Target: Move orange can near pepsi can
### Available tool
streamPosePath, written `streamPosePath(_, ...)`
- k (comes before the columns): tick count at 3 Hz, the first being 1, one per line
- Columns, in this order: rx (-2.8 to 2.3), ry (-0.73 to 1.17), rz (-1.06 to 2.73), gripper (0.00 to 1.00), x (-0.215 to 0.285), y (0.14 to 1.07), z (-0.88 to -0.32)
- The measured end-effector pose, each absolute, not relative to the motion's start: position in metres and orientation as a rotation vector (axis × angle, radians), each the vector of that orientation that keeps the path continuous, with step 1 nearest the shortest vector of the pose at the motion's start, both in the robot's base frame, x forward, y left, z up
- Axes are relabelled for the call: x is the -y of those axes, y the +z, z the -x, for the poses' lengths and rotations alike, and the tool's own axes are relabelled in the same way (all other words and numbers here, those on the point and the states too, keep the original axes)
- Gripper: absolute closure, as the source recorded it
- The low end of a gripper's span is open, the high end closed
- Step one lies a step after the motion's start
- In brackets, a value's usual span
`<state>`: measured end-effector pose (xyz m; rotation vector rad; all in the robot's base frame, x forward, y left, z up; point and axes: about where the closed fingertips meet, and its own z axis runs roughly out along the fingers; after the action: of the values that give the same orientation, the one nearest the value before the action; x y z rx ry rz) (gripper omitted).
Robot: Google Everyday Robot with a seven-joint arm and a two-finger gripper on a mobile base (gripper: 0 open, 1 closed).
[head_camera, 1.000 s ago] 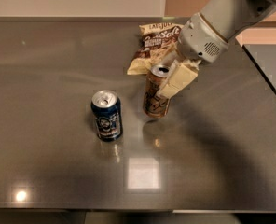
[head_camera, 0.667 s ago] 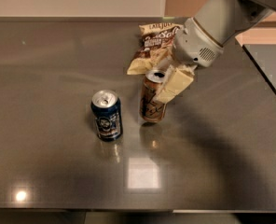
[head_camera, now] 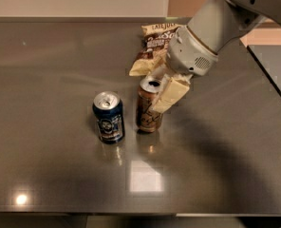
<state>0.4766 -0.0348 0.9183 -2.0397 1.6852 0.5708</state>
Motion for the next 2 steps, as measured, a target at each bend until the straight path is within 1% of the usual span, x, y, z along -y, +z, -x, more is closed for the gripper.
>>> streamPosePath(1, -1.669, 0.568, 2.064, 1.00, 0.0305, 0.9112, -0.4720)
streamPosePath(2, -1.656, 0.549, 2.086, 0.83, 0.0277, 0.9059, -0.4677)
